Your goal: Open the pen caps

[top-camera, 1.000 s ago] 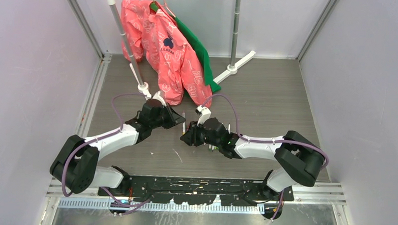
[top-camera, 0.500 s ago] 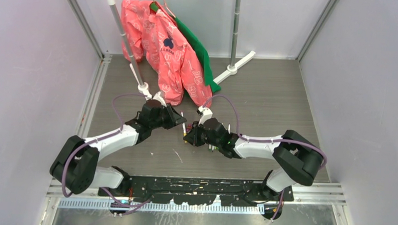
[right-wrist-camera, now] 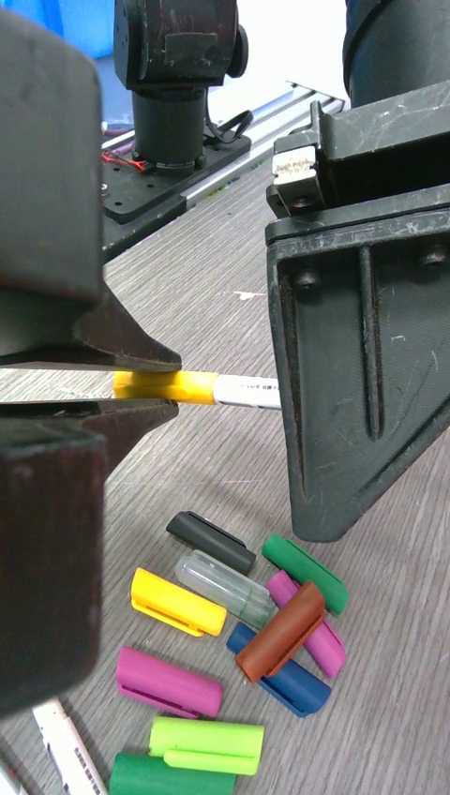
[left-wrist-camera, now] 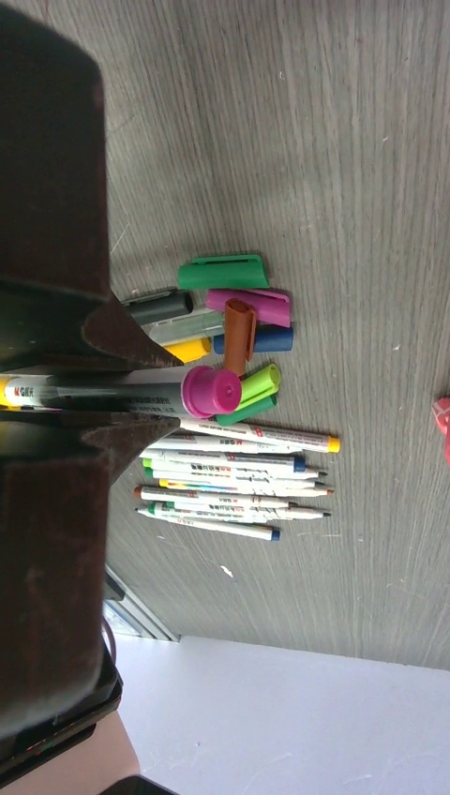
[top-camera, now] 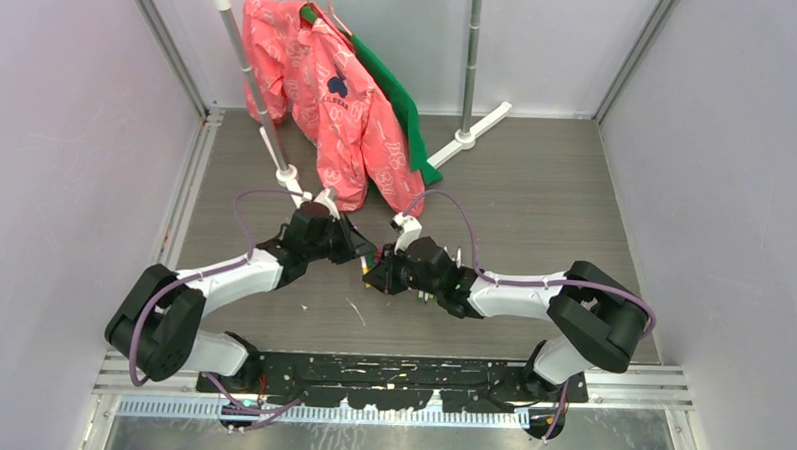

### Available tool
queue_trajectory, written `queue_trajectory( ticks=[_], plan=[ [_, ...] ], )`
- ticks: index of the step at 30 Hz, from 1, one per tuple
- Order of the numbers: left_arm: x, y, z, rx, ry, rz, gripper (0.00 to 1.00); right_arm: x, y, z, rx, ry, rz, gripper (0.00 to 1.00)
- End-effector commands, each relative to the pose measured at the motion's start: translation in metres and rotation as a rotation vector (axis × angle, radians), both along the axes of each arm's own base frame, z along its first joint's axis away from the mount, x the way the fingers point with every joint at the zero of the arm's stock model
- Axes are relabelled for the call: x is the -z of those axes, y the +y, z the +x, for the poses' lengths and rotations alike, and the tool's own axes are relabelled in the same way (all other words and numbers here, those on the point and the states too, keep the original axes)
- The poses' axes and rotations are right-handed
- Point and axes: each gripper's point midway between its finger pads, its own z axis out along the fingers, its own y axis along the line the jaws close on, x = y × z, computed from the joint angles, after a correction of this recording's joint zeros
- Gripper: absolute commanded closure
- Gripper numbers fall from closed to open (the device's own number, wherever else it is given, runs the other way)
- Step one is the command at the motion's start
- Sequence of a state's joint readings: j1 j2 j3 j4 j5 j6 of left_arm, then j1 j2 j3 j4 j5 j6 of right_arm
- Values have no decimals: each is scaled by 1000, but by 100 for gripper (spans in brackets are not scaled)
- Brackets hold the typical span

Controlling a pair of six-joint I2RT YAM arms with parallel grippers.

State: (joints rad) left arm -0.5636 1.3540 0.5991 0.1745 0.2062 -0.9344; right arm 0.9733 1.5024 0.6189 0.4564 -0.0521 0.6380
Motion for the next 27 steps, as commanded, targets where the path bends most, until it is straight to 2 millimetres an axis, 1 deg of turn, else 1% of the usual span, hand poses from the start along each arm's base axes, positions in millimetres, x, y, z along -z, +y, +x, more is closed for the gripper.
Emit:
queue_trajectory(
  ticks=[1, 5, 11, 12, 18, 20, 23, 26, 27],
  plan=[
    [-25, -3, 10, -17, -81, 7, 100, -34, 7, 9, 7, -76, 60, 99],
    [-29, 8, 22, -78, -101, 87, 100, -24, 1, 10, 24, -63, 6, 99],
    [-38, 24, 47, -196, -115, 196, 100, 4, -22, 22, 132, -82, -168, 99],
    [-43, 25, 53, -214, -122, 208, 100, 9, -26, 24, 152, -85, -200, 99],
    [-38, 35, 76, -310, -106, 303, 100, 24, -42, 33, 249, -116, -357, 99],
    [-36, 38, 81, -344, -106, 326, 100, 29, -46, 35, 273, -115, -401, 99],
    [-37, 38, 87, -377, -122, 338, 100, 33, -51, 38, 306, -115, -446, 99],
    [-41, 39, 90, -416, -153, 359, 100, 37, -55, 41, 340, -114, -481, 99],
    [-43, 40, 91, -429, -165, 368, 100, 42, -60, 39, 347, -105, -512, 99]
  ],
)
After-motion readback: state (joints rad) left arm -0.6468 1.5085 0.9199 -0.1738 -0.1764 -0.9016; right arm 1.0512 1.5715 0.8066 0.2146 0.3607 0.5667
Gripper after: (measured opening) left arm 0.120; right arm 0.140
